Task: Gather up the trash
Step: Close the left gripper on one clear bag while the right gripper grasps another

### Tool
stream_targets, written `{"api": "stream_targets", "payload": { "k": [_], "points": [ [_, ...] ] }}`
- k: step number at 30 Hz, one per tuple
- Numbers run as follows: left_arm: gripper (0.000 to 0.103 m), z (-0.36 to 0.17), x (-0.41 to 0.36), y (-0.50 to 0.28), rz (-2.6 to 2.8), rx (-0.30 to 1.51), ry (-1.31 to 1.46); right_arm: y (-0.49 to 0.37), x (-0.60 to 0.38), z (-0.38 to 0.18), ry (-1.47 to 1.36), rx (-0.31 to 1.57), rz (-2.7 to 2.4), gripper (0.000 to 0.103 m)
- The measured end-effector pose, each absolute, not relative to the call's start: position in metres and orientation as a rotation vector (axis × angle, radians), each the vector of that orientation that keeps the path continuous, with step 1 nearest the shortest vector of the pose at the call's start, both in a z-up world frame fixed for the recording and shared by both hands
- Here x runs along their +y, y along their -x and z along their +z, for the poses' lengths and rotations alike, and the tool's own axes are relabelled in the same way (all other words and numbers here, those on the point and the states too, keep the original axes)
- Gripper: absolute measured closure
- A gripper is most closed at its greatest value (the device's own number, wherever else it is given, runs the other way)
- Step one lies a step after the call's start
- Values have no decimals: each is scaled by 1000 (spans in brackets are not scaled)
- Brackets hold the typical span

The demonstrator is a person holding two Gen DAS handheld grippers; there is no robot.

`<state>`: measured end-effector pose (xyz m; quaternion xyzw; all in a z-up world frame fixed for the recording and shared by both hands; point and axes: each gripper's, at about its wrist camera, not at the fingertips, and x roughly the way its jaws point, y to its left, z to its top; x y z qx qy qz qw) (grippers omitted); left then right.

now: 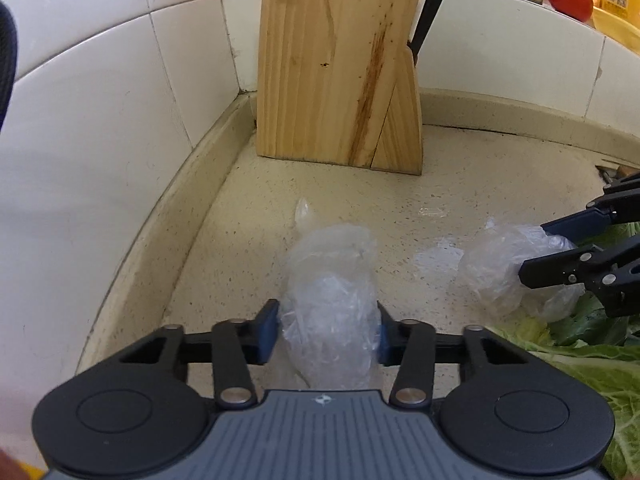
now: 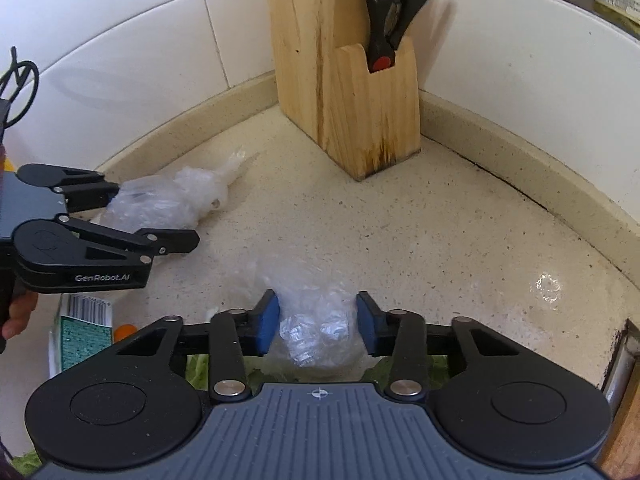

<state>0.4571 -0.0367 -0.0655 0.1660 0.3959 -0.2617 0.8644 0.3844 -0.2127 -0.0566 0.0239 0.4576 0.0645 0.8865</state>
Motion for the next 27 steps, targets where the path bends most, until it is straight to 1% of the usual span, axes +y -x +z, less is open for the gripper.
{"api": "stream_targets", "payload": {
  "k": [2,4,9,16,17,18,19,21,22,23,24,26,27],
  "points": [
    [66,-63,-39,-456,-543,838,-349,-386,-210,-56,-43,963,136,62],
    [68,-62,-40,-454,-547,841,-347,-386,-209,-55,-55,970,129,65],
    [69,-56,-32,-445,-543,832,-334,-383,-212,-47,-98,962,135,80],
    [69,-50,-16,-443,-491,823,-328,-384,-208,-47,-98,948,133,81],
    [68,-52,-16,-443,-487,830,-334,-386,-207,-50,-88,959,133,79],
    [68,-55,-15,-443,-481,838,-336,-387,-205,-53,-79,965,133,70],
    [67,-58,-14,-444,-481,845,-333,-387,-204,-54,-76,959,127,65],
    [59,-60,-13,-446,-476,851,-326,-388,-204,-54,-69,960,130,49],
    [51,-61,-13,-447,-470,850,-324,-389,-205,-55,-64,971,130,34],
    [45,-61,-12,-448,-468,841,-323,-389,-205,-55,-58,972,127,28],
    [41,-60,-12,-448,-466,830,-324,-388,-205,-55,-47,971,129,29],
    [26,-59,-13,-449,-454,811,-334,-388,-204,-57,-44,975,146,29],
    [26,-59,-15,-451,-452,807,-339,-387,-203,-58,-44,972,153,33]
  ]
}}
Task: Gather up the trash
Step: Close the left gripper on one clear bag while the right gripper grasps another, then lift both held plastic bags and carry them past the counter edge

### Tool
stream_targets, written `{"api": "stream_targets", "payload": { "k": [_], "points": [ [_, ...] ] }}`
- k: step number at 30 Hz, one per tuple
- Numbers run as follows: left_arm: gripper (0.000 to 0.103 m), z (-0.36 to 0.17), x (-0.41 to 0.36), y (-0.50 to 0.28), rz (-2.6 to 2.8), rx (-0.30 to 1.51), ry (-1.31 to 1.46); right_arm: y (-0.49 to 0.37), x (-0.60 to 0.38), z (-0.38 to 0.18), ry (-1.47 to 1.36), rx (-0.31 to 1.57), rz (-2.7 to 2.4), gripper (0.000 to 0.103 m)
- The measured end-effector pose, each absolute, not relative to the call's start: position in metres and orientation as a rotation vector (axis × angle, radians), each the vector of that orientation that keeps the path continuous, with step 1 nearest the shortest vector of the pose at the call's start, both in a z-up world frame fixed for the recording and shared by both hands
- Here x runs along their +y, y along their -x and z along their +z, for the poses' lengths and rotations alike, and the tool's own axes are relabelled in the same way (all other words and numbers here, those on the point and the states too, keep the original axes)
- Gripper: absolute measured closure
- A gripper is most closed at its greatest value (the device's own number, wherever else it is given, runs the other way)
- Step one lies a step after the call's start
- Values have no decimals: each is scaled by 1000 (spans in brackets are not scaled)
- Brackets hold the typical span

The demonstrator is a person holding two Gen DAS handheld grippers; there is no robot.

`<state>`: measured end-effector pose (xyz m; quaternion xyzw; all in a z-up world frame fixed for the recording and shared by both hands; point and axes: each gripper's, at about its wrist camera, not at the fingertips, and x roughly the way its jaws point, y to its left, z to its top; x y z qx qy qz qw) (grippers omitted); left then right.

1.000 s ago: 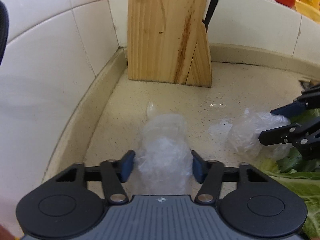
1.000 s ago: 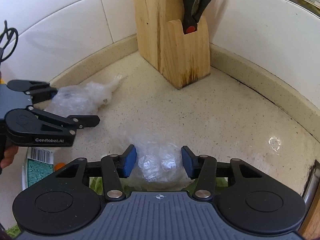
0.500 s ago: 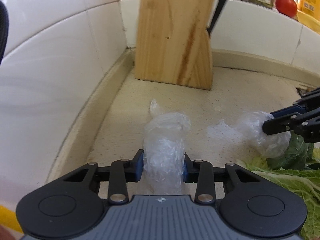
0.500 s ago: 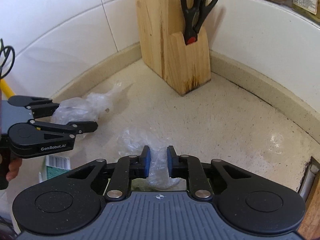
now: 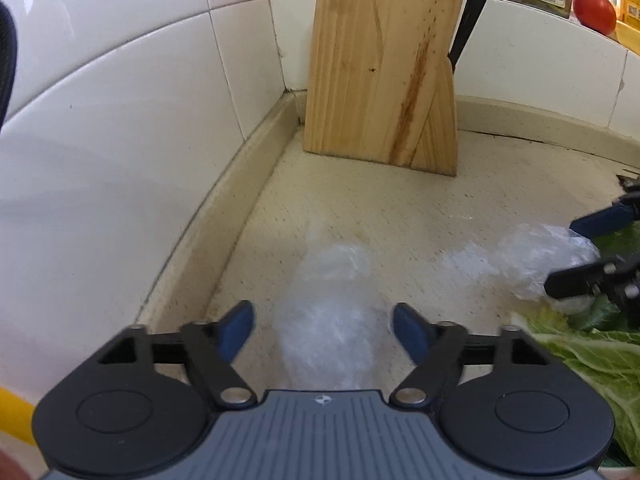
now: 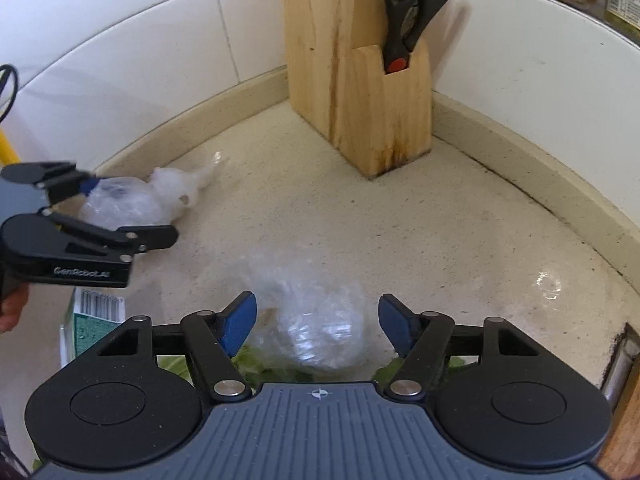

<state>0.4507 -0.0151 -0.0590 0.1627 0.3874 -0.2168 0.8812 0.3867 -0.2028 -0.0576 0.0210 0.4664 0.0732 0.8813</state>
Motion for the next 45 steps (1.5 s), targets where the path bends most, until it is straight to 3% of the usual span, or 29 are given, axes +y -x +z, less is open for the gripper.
{"api": "stream_targets", "payload": {
  "k": [3,4,5,8,11,25,45],
  "points": [
    [27,-61,-20,-453,-459,806,-349,-387,-194,-61,8,974,143,50],
    [36,-63,-20,-453,-454,815,-351,-388,-193,-64,19,987,128,54],
    [52,-66,-21,-454,-448,831,-346,-389,-193,-64,12,993,129,57],
    [68,-63,-16,-456,-457,863,-267,-387,-196,-60,-8,988,126,68],
    [69,-59,-15,-453,-417,851,-258,-384,-200,-52,-46,968,136,72],
    [69,-4,8,-395,-345,740,-216,-362,-184,2,-120,828,261,72],
    [69,23,60,-310,-216,686,-183,-325,-119,21,-63,795,427,72]
  ]
}}
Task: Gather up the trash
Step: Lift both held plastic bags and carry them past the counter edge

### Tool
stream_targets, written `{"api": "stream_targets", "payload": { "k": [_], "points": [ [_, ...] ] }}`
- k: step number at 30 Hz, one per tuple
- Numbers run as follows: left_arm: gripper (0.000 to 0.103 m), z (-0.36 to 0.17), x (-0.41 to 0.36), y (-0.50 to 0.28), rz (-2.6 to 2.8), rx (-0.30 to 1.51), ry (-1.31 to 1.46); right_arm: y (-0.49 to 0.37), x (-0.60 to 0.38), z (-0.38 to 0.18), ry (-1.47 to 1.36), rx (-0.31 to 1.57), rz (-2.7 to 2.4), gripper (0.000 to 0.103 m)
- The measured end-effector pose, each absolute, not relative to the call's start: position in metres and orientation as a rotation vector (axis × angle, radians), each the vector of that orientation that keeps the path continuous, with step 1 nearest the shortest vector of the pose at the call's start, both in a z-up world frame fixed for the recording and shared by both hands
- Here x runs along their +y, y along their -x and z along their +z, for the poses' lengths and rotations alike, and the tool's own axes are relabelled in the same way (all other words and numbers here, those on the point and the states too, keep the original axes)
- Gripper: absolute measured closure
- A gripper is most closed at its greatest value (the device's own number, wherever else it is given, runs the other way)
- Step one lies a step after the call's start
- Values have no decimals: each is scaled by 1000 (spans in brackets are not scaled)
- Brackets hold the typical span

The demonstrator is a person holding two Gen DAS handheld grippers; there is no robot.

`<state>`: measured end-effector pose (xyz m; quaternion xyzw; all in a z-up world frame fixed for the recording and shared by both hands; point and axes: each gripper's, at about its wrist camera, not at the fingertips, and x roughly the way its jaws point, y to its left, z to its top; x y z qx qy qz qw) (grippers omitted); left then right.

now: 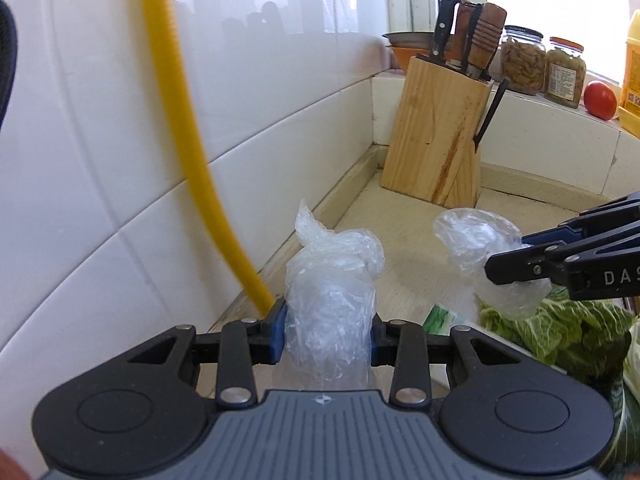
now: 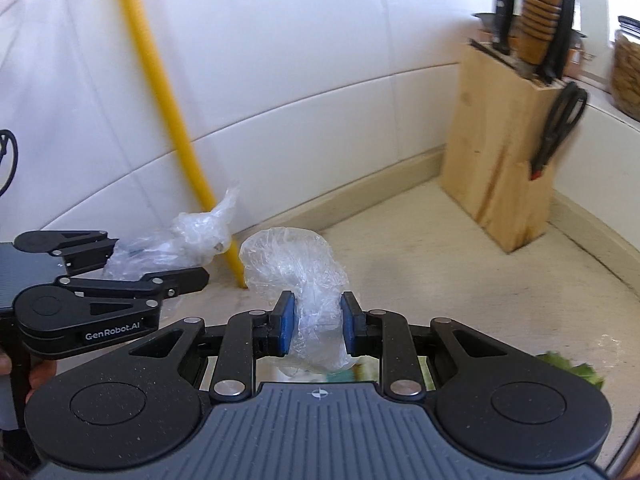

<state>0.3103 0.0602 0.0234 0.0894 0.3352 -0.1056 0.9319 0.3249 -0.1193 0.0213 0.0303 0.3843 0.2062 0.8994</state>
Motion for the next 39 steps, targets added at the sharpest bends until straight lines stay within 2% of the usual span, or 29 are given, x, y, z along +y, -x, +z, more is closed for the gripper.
{"api": "stream_targets", "payload": {
  "k": [23,39],
  "points": [
    [69,17,151,-194,98,730,-72,-277,-8,9,23,838,785,72],
    [69,-16,211,-139,279,788,55,-247,69,-20,69,893,983,72]
  ]
}}
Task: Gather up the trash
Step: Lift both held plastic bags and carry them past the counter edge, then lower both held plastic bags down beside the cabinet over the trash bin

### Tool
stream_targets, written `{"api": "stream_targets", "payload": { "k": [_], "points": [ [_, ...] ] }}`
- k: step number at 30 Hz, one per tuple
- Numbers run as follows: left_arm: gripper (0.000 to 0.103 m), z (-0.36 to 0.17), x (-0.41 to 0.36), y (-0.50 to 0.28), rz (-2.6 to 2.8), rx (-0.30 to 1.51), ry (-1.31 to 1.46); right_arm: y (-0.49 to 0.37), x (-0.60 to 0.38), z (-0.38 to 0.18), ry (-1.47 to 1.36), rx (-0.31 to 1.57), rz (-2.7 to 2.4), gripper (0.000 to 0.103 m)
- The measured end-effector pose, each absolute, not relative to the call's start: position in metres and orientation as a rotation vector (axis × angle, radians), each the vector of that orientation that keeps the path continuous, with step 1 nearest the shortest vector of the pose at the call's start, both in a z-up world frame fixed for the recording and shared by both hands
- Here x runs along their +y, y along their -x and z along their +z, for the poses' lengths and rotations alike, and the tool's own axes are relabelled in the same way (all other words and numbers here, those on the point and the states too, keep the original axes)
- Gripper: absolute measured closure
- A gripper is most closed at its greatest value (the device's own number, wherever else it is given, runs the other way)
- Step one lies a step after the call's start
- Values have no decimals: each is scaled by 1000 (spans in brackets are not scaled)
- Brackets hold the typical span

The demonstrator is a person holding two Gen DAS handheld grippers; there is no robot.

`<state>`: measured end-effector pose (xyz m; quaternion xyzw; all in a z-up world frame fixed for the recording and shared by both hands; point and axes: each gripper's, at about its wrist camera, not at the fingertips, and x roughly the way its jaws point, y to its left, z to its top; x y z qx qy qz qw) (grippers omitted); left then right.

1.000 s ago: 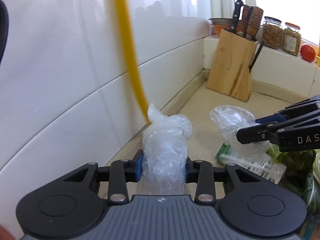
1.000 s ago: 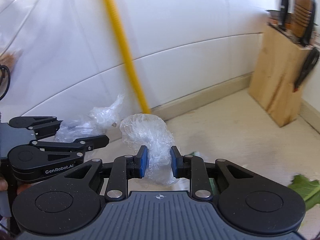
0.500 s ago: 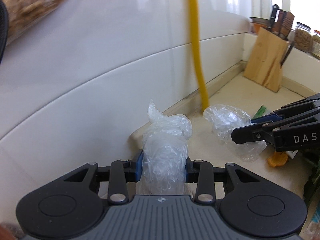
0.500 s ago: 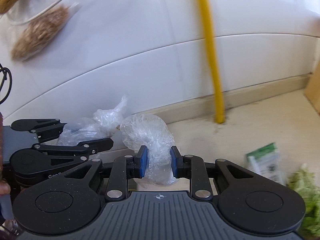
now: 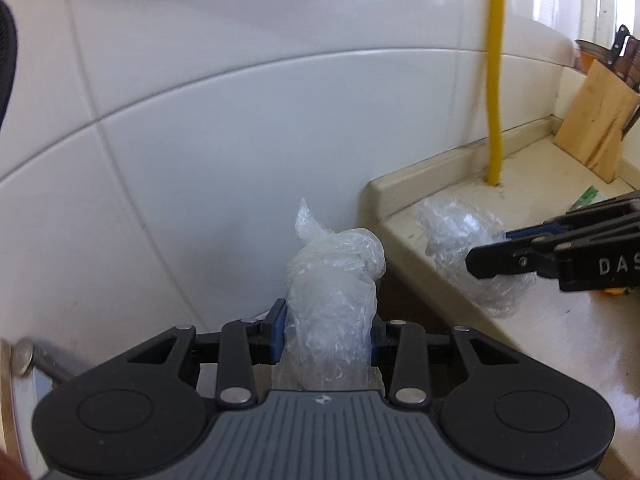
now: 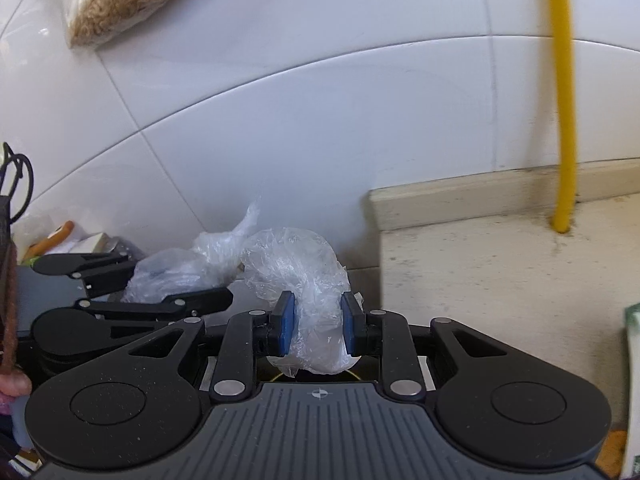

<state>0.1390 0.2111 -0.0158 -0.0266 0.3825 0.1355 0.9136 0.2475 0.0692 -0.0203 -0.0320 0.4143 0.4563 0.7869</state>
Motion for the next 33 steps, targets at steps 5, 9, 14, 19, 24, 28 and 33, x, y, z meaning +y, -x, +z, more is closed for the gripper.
{"api": "stream_targets", "payload": {
  "k": [5,9,14,19,24,28,33],
  "points": [
    [69,-21,220,-132,291,795,62,-244,79,-26,67,896,995,72],
    [69,-27,226,-128,293,804,72,-241,85,-33,64,910,995,72],
    [69,-35,234,-118,290,802,86,-234,89,-41,63,913,1004,72],
    [69,-45,240,-105,291,803,101,-227,93,-54,64,933,1010,72],
    [69,-53,243,-97,292,811,114,-220,96,-62,71,951,1014,72],
    [69,-55,243,-98,285,810,112,-217,96,-63,73,949,1017,72],
    [69,-61,240,-102,260,815,97,-217,94,-74,54,957,1017,72]
  ]
}}
